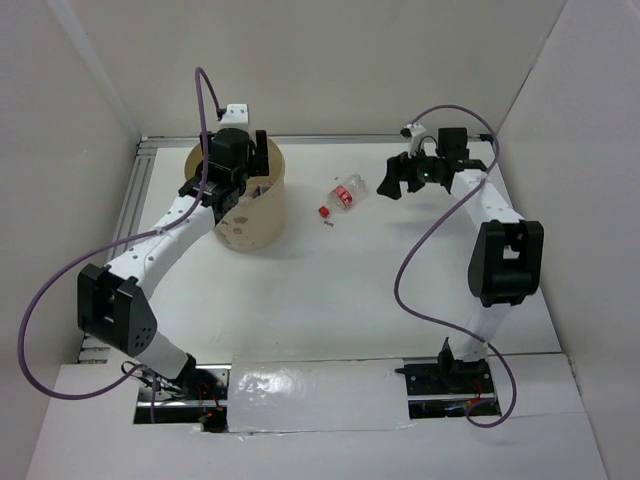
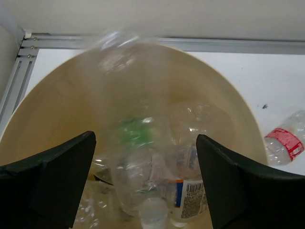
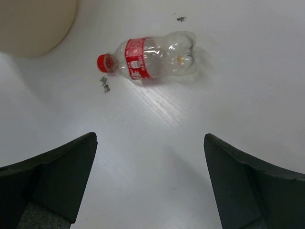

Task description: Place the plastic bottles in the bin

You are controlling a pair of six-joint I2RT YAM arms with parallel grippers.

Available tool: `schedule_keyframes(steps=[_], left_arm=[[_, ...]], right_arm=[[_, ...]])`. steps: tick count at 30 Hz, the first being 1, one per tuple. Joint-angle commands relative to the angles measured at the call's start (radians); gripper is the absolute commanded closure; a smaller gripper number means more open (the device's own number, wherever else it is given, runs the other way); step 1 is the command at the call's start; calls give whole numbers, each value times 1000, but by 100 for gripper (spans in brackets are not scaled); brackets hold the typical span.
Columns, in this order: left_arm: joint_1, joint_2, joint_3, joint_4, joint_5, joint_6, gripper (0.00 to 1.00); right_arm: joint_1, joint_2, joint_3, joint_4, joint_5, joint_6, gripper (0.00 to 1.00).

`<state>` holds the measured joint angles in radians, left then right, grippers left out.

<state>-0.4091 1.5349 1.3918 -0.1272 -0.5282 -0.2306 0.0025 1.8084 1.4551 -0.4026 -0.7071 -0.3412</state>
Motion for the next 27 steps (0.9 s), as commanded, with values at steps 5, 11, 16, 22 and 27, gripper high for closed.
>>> schedule_keyframes(steps=[5, 11, 16, 22, 27], left_arm=[[15, -51, 79, 28, 79, 37, 0], [-63, -302, -130, 49, 128, 39, 0], [-195, -519, -322, 5, 86, -13, 0], [-338, -744, -485, -129, -15, -189, 0], [-411, -838, -542, -239, -72, -308, 0]], right_arm=[[-6, 253, 245, -6, -3, 381, 0], [88, 289, 196, 48, 78, 678, 0], [146, 331, 145, 157, 70, 849, 0], [212, 443, 243, 128, 286, 906, 0], [244, 491, 293, 150, 437, 990, 0]])
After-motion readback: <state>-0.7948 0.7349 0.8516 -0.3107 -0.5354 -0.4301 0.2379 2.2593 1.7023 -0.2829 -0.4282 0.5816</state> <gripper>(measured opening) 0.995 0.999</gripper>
